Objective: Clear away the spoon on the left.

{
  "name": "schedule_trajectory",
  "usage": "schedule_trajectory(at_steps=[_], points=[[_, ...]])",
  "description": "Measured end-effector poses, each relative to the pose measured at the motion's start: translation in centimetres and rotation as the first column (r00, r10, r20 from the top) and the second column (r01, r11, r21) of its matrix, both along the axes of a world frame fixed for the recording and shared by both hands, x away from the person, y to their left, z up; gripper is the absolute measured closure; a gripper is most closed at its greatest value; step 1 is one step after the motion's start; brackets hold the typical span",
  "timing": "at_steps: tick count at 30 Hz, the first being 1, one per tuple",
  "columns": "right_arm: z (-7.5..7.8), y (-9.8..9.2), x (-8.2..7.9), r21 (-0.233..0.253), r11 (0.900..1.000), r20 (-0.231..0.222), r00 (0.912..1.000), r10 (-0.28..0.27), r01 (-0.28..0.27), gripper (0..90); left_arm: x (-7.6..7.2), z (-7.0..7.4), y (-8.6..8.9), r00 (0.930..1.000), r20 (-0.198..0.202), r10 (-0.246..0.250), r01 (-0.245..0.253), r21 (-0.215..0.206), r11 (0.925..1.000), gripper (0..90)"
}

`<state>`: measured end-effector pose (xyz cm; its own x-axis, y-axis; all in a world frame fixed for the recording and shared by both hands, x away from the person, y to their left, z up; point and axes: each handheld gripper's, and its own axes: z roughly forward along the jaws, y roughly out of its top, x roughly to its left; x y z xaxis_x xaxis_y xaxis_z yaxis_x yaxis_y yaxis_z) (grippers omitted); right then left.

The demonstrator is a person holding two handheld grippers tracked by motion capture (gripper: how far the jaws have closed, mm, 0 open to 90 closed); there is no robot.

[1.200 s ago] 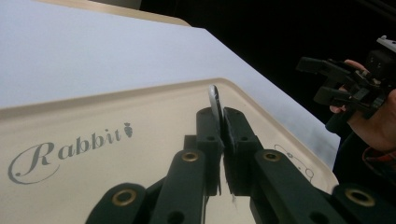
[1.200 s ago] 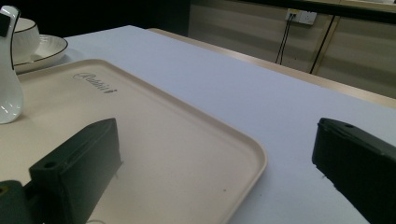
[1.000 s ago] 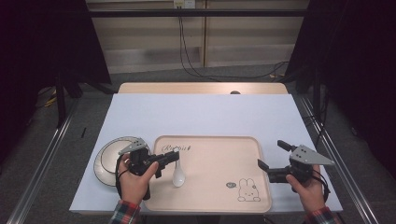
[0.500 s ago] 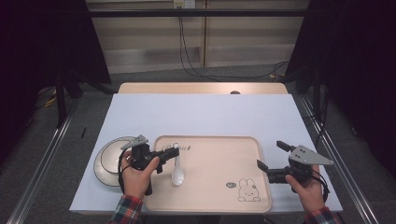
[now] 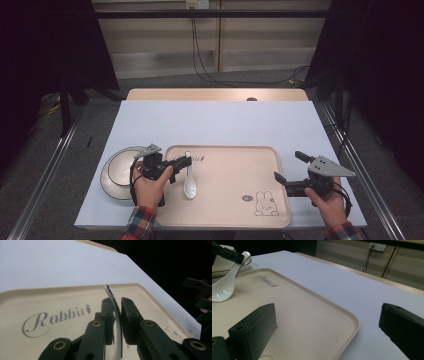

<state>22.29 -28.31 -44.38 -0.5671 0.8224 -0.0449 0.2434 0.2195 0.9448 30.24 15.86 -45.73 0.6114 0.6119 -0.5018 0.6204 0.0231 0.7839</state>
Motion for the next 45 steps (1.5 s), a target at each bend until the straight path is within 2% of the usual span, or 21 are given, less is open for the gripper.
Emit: schedule_trajectory(at_steps=[1,7,8,10,16,19,31,34,44,45], points=[[0.0,0.0,0.0,0.001,1.000,-0.002,1.0000,0.002,-0.002,1.0,0.1,-0.1,0.0,1.0000,0.001,0.007,-0.007,0.012,0.9999,80.6],[0.0,0.1,-0.1,0.003,1.000,-0.001,1.0000,-0.005,0.005,1.0,0.5,-0.7,-0.3,0.9996,-0.022,0.019,-0.019,0.018,0.9997,79.2],[0.1,0.1,-0.1,0.003,1.000,-0.001,1.0000,-0.005,0.005,1.0,0.7,-0.9,-0.4,0.9994,-0.025,0.024,-0.023,0.034,0.9991,77.3],[0.0,0.1,-0.1,0.003,1.000,-0.001,1.0000,0.000,0.000,1.0,0.8,-1.0,-0.4,0.9991,-0.034,0.026,-0.025,0.031,0.9992,76.5],[0.1,0.0,-0.1,0.002,1.000,0.003,1.0000,-0.003,0.003,1.0,0.8,-1.3,-0.7,0.9982,-0.039,0.046,-0.045,0.034,0.9984,76.3],[0.1,0.0,-0.1,0.003,1.000,0.004,1.0000,-0.002,0.002,1.1,0.9,-1.5,-0.8,0.9978,-0.035,0.057,-0.055,0.056,0.9969,75.8],[0.0,0.1,-0.1,-0.005,1.000,-0.005,1.0000,-0.004,0.004,1.1,0.9,-1.6,-1.1,0.9952,-0.032,0.093,-0.090,0.076,0.9930,73.1],[0.1,0.1,-0.2,-0.003,1.000,-0.003,1.0000,-0.002,0.002,1.1,0.9,-1.5,-1.1,0.9956,-0.023,0.091,-0.089,0.097,0.9913,72.7],[0.1,0.1,-0.2,-0.004,1.000,-0.004,1.0000,0.000,0.000,1.1,1.0,-1.7,-1.3,0.9929,-0.045,0.110,-0.105,0.100,0.9894,68.1],[0.1,0.1,-0.2,-0.002,1.000,-0.006,1.0000,0.000,0.000,1.1,1.1,-1.7,-1.2,0.9937,-0.041,0.104,-0.099,0.109,0.9890,67.7]])
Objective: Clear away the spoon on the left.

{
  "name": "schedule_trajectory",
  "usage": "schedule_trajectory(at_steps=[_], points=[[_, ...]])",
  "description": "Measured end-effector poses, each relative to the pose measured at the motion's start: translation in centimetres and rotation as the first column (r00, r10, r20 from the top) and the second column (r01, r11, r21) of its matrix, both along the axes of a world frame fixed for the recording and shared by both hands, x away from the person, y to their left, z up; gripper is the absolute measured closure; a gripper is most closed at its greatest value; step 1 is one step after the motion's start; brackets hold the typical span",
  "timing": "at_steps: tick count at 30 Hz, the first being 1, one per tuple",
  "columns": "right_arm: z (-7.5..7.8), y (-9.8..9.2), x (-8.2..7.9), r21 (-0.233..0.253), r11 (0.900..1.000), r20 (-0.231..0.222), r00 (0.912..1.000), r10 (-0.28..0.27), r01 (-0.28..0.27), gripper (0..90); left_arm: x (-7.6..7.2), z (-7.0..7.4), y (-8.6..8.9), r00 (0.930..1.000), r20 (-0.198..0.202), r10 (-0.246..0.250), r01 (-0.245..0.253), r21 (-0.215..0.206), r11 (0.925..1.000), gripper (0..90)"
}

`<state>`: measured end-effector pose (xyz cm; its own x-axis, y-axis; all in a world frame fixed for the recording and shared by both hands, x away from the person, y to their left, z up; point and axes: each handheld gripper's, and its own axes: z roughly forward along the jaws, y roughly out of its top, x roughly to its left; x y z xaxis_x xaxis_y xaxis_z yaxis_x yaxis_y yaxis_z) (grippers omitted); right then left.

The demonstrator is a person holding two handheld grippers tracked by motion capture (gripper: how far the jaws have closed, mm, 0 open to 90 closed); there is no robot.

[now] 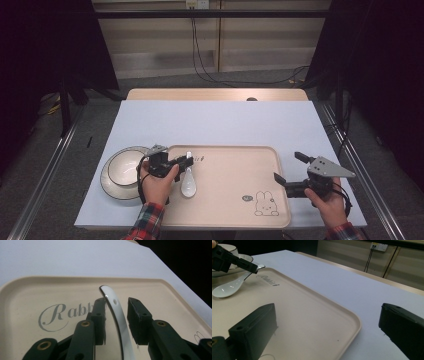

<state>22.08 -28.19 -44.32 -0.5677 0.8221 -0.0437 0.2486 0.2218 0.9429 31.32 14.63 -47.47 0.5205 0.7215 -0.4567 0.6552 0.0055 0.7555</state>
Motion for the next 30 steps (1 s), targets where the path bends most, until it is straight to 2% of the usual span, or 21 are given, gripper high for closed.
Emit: schedule_trajectory(at_steps=[6,8,11,13,14,24,30], points=[[0.0,-0.2,-0.3,-0.004,1.000,0.003,1.0000,-0.004,0.004,1.1,0.2,-0.2,-0.4,0.9999,-0.011,0.010,-0.010,0.001,1.0000,64.2],[0.0,-0.3,-0.4,-0.002,1.000,0.003,1.0000,-0.007,0.007,1.1,0.3,-0.2,-0.5,0.9997,-0.016,0.020,-0.020,-0.012,0.9997,62.9],[0.1,-0.3,-0.4,-0.006,1.000,0.001,1.0000,-0.006,0.006,1.1,0.3,-0.1,-0.6,0.9998,-0.020,0.005,-0.005,-0.001,1.0000,59.5],[0.1,-0.3,-0.5,-0.006,1.000,0.002,1.0000,-0.005,0.005,1.1,0.3,0.1,-0.7,0.9998,-0.017,0.011,-0.010,0.012,0.9999,57.7],[0.1,-0.4,-0.5,-0.006,1.000,0.003,1.0000,-0.007,0.007,1.1,0.3,0.1,-0.8,0.9997,-0.016,0.016,-0.016,0.004,0.9999,57.6],[0.1,-0.4,-0.4,-0.006,1.000,0.003,1.0000,-0.009,0.009,1.1,0.1,1.8,-0.5,0.9980,0.061,0.016,-0.016,0.000,0.9999,43.1],[0.0,-0.4,-0.4,-0.004,1.000,0.004,0.9999,-0.011,0.011,1.1,0.0,2.9,-0.6,0.9932,0.117,-0.007,0.006,0.011,0.9999,35.6]])
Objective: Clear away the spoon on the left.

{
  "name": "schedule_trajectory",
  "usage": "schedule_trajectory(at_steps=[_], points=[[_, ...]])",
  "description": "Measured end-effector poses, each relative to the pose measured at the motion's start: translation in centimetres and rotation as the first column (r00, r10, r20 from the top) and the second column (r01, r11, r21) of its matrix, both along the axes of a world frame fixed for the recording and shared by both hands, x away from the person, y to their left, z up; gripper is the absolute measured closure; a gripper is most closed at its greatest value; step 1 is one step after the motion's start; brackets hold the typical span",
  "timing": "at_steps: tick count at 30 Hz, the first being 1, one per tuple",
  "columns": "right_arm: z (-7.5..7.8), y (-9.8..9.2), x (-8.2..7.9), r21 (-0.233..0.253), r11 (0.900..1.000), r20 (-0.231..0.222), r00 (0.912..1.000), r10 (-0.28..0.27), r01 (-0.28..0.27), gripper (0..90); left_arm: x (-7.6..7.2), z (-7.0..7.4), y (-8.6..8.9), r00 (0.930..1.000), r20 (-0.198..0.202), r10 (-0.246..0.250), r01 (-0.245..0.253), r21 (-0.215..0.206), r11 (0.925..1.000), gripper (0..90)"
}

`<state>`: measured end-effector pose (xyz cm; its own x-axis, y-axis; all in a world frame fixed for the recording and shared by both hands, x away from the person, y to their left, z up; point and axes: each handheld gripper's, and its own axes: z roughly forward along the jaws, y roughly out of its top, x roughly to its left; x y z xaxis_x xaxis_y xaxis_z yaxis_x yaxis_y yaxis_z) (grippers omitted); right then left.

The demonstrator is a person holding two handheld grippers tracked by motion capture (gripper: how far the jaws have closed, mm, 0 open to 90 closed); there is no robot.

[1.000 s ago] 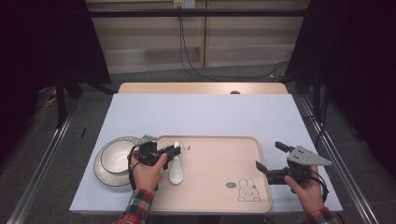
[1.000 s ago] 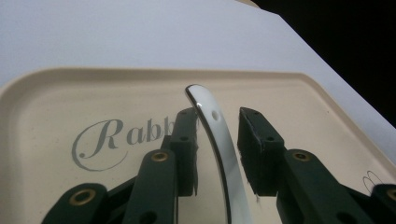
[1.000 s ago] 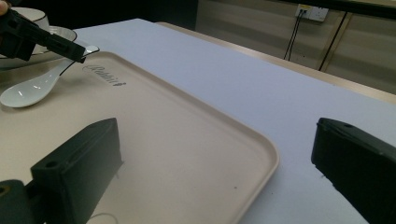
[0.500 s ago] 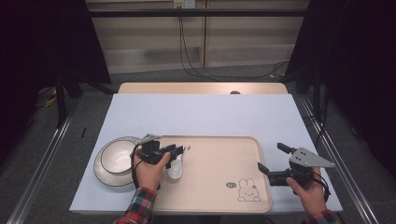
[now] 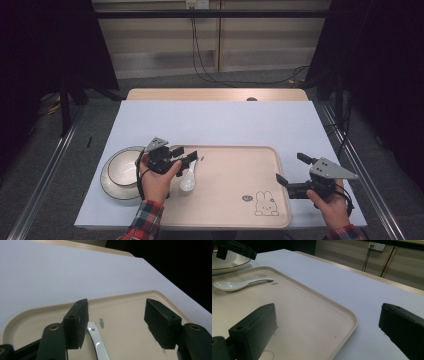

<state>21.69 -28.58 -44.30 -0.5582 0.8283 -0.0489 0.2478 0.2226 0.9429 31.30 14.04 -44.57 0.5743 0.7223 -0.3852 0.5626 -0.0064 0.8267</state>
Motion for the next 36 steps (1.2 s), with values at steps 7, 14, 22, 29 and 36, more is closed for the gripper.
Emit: schedule_trajectory(at_steps=[7,14,22,29,36], points=[[0.0,-0.2,0.0,-0.003,1.000,0.004,0.9999,-0.010,0.010,1.1,-0.1,1.1,0.2,0.9982,0.057,-0.017,0.016,0.016,0.9997,29.1],[0.0,-0.1,0.0,-0.006,1.000,-0.003,1.0000,-0.007,0.007,1.1,-0.4,2.1,0.8,0.9954,0.093,-0.022,0.020,0.019,0.9996,23.7],[-0.1,-0.3,0.1,-0.006,1.000,-0.001,1.0000,-0.009,0.009,1.1,-0.9,3.2,2.0,0.9912,0.131,-0.017,0.013,0.029,0.9995,20.2],[-0.1,-0.4,0.1,-0.007,1.000,-0.002,0.9999,-0.015,0.015,1.1,-1.4,4.1,3.3,0.9867,0.162,0.004,-0.012,0.050,0.9987,16.4],[-0.2,-0.2,0.2,-0.012,1.000,-0.009,0.9998,-0.019,0.018,1.1,-2.0,4.1,4.6,0.9845,0.175,0.015,-0.024,0.047,0.9986,15.6]])
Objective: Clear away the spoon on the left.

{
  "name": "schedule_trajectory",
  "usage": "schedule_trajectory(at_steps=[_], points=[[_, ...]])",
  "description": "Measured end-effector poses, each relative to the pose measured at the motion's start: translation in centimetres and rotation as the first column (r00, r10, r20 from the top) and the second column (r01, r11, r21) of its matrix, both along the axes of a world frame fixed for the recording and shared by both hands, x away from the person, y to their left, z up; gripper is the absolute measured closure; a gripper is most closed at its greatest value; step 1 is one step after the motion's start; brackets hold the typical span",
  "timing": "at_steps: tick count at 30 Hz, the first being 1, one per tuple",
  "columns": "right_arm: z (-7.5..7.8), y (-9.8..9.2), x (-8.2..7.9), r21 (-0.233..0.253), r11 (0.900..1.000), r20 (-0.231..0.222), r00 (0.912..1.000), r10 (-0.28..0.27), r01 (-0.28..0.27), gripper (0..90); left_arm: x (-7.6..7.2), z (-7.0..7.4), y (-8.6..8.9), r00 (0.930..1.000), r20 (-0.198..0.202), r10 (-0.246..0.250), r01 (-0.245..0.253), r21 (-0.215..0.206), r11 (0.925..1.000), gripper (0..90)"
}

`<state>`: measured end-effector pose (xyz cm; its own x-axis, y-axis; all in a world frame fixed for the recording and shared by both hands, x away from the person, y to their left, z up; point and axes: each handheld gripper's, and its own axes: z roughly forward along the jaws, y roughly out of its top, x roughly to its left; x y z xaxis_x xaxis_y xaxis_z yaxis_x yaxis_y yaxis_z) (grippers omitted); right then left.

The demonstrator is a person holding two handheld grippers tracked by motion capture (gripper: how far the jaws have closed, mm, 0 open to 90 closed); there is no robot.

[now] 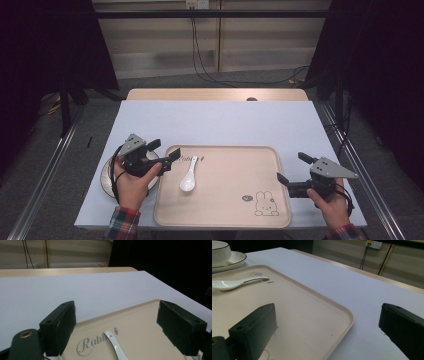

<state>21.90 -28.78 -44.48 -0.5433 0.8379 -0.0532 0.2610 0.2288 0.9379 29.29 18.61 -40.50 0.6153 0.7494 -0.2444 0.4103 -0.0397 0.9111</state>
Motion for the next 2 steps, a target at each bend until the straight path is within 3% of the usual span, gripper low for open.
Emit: schedule_trajectory(at_steps=[2], points=[[-0.05,0.07,0.00,-0.001,1.000,-0.005,1.0000,-0.001,0.001,1.1,-0.02,-0.02,0.15,1.0000,0.001,0.001,-0.001,0.002,1.0000,15.5]])
